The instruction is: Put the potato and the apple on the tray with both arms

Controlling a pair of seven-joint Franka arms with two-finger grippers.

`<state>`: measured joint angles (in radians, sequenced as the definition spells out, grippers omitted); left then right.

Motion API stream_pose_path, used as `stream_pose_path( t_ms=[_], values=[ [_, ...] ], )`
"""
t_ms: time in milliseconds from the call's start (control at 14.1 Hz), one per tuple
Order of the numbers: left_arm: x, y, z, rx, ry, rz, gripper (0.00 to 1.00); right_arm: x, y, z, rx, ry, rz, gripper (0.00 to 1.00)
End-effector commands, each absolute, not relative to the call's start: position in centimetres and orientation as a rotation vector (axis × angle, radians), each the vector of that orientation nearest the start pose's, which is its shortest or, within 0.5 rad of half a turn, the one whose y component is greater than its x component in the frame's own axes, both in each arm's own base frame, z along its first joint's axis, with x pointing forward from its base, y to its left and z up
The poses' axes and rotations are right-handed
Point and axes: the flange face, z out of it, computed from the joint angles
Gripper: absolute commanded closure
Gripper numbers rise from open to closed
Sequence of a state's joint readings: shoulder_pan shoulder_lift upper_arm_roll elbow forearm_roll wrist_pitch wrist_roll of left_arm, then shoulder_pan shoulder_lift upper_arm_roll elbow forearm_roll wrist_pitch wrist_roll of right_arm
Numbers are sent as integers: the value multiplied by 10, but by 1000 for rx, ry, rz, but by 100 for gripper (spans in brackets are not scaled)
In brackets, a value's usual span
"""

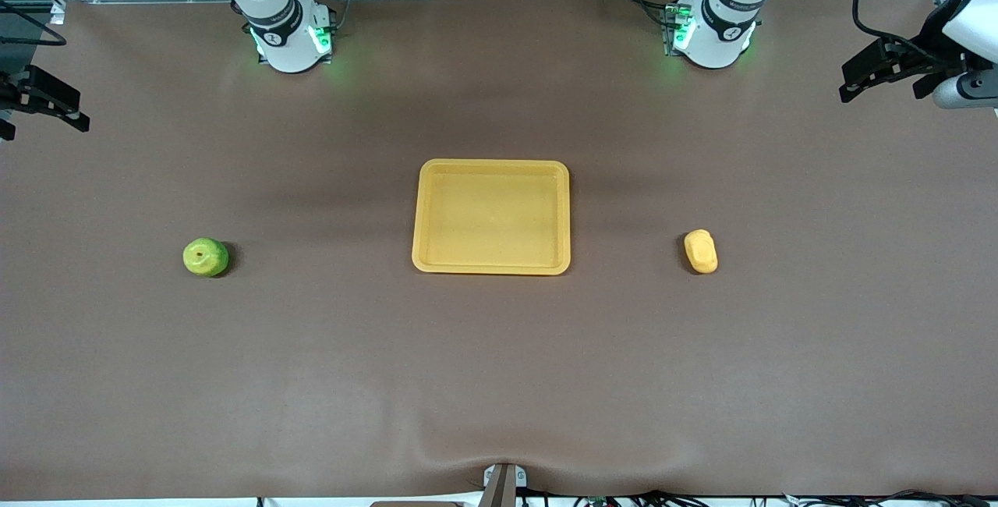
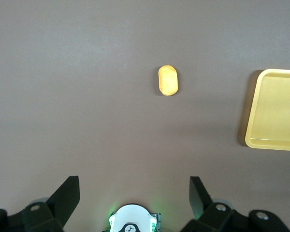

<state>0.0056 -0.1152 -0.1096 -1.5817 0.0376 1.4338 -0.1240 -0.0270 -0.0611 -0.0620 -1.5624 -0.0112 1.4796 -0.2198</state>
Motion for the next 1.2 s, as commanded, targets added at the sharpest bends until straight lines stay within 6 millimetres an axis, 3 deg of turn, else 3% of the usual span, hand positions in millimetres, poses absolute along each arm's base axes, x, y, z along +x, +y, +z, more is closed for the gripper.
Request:
stream_pose_path(
  t_ms=[0, 354, 1133],
  values=[
    [497, -52, 670, -3099, -35, 49, 0, 519, -47, 658, -3137, -223, 25, 0],
    [506, -51, 671, -3105, -60, 42, 0, 518, -48, 658, -3136, -221, 30, 0],
    [497, -67, 654, -3094, -27, 146, 0, 529, -56, 657, -3134, -185, 22, 0]
  ],
)
